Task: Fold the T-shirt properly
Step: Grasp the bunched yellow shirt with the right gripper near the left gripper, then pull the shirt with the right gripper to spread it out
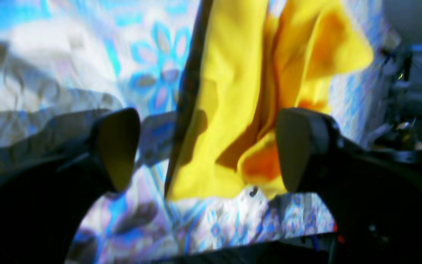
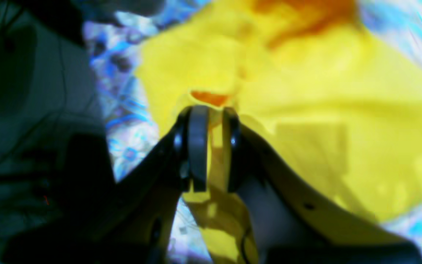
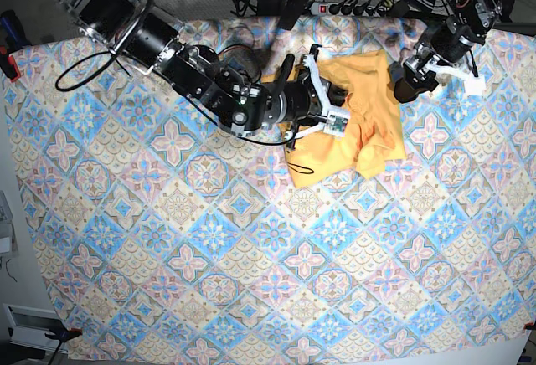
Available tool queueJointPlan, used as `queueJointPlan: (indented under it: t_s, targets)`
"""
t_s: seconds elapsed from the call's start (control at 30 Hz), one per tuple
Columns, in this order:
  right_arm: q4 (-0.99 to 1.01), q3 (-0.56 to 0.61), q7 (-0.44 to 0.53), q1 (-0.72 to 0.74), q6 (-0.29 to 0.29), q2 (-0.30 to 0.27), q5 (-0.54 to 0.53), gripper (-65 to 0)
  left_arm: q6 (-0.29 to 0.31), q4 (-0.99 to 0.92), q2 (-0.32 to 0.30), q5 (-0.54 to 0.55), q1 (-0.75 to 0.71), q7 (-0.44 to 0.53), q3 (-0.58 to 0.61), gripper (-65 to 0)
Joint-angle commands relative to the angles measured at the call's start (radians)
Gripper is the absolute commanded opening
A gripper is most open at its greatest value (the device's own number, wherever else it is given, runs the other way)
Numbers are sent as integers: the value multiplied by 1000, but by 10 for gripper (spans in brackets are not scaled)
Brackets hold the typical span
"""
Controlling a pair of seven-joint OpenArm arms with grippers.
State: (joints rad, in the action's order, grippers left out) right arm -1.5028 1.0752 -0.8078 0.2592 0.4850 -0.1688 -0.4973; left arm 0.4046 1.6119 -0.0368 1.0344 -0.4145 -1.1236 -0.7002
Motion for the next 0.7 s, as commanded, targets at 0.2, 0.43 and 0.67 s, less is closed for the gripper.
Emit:
queueJointPlan:
  t_s: [0.2,0.43,0.67]
  targets:
    - [6,202,-52,136,1,82,-7,-579,12,103,-12,28,-1,0,-2,-75]
    - [-83,205,-58,142,39,74,-5,-581,14,124,-48,19,-30,0,124,-75]
    - [-104,-13,-49,84,39,-7,-5,-581,14,195,-142,19,-77,1,271,-75]
